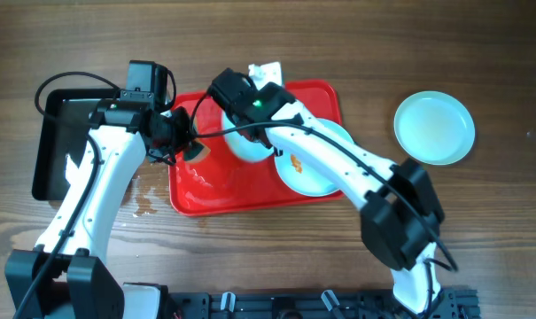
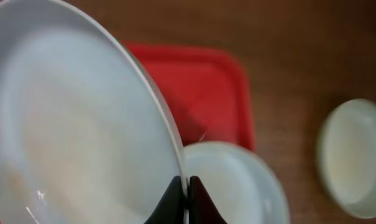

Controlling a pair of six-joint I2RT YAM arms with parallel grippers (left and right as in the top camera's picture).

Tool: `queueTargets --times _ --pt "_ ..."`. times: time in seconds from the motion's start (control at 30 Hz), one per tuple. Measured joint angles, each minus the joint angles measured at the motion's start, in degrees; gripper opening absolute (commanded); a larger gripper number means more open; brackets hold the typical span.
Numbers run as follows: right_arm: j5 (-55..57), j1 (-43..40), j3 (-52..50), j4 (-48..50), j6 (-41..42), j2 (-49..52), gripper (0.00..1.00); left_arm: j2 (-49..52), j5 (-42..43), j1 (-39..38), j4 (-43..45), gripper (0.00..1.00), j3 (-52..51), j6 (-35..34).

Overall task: Clean dirty plates on tray and stack at the side
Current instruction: 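Carry the plate right and stack it on the cleaned plate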

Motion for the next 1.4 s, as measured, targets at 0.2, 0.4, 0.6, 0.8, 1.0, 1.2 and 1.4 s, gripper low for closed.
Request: queueTargets --times 0.2,0.4,0.6,0.8,1.0,1.2,1.4 --pt "15.7 0.3 1.2 4.9 -7.6 -7.2 0.04 0.8 0.0 0.0 0.1 0.04 0.0 0.0" --pt "37.8 3.3 1.9 12.8 -21.0 -9.2 0.04 4.1 0.0 0.0 0.3 0.04 0.0 0.0" --pt "44.3 4.3 1.9 13.9 -28.2 -9.2 0.04 5.2 0.0 0.0 0.7 0.04 0.0 0.0" --pt "46.2 4.3 1.9 15.5 -35.4 -9.2 0.04 5.2 0.0 0.0 0.9 0.04 0.0 0.0" --pt "46.4 4.3 1.9 16.4 -39.0 -9.2 0.04 5.2 0.0 0.0 1.2 0.04 0.0 0.0" --pt "46.7 4.3 1.9 16.4 -40.2 -9.2 0.04 5.2 0.0 0.0 1.3 0.04 0.0 0.0" --pt "41.1 3.1 2.0 14.1 -37.6 -9.2 0.04 5.2 0.0 0.0 1.1 0.04 0.0 0.0"
